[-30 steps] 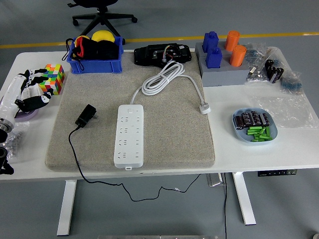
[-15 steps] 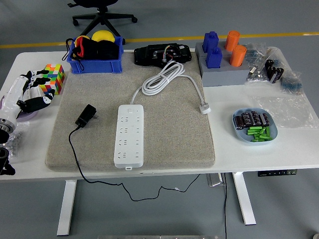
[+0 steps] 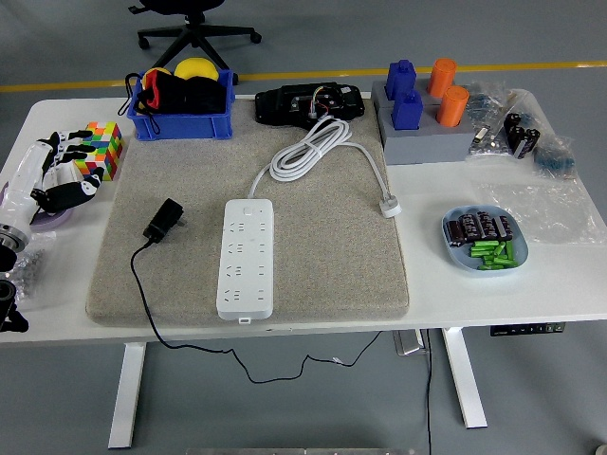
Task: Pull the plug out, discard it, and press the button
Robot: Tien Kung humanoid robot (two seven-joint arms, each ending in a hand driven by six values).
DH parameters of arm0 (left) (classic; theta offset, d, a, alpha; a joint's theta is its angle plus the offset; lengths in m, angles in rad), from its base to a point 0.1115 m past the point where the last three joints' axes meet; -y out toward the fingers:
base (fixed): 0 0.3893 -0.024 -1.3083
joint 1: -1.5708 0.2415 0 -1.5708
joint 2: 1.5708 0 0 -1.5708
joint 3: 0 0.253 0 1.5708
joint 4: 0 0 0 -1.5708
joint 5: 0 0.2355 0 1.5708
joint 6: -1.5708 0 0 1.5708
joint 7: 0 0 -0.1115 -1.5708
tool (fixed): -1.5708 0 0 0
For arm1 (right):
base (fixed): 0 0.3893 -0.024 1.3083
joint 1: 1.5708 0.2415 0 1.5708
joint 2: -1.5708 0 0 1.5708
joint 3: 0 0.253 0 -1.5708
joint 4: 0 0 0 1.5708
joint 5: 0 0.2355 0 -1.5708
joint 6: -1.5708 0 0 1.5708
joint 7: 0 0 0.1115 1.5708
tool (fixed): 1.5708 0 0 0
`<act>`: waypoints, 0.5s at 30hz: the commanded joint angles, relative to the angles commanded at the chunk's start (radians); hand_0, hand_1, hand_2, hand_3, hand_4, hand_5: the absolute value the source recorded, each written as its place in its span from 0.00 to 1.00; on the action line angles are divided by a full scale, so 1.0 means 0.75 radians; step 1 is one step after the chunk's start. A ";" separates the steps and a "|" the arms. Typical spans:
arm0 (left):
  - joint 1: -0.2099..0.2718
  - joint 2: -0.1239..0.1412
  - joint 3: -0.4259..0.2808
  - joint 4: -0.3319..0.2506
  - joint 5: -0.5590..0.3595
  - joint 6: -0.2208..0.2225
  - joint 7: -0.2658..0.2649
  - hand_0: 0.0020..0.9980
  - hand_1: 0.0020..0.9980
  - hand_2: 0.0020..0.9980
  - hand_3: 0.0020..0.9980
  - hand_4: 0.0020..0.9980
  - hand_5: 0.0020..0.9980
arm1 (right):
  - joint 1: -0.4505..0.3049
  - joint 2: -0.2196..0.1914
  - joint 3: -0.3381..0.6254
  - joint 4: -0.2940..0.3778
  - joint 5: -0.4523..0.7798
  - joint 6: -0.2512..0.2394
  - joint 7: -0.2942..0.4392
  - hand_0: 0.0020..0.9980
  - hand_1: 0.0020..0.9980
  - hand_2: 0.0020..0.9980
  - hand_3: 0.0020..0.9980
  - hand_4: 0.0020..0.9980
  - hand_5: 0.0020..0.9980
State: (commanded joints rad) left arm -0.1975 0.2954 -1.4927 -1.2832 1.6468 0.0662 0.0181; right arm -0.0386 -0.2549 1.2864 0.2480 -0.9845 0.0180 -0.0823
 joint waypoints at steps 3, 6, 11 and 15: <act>0.000 0.000 0.000 0.000 0.001 0.000 0.002 0.78 0.72 0.70 0.79 0.63 0.00 | 0.000 0.000 0.000 0.000 0.000 0.000 0.000 0.73 0.68 0.66 0.65 0.74 0.61; 0.001 0.000 0.000 0.000 0.002 -0.001 0.002 0.78 0.72 0.70 0.79 0.63 0.00 | -0.001 -0.001 -0.001 0.000 0.000 0.000 0.000 0.73 0.68 0.66 0.65 0.74 0.61; 0.001 0.000 -0.005 -0.004 0.000 0.001 -0.001 0.78 0.72 0.70 0.79 0.63 0.00 | 0.002 -0.002 -0.004 0.001 0.000 0.000 0.000 0.73 0.68 0.66 0.65 0.74 0.61; -0.001 0.002 -0.004 -0.006 0.000 0.003 -0.005 0.78 0.72 0.70 0.79 0.63 0.00 | 0.002 -0.004 -0.007 -0.001 0.001 0.000 0.000 0.73 0.68 0.66 0.65 0.74 0.61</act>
State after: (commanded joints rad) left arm -0.1984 0.2972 -1.4959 -1.2876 1.6465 0.0688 0.0142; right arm -0.0370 -0.2582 1.2813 0.2476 -0.9836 0.0177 -0.0822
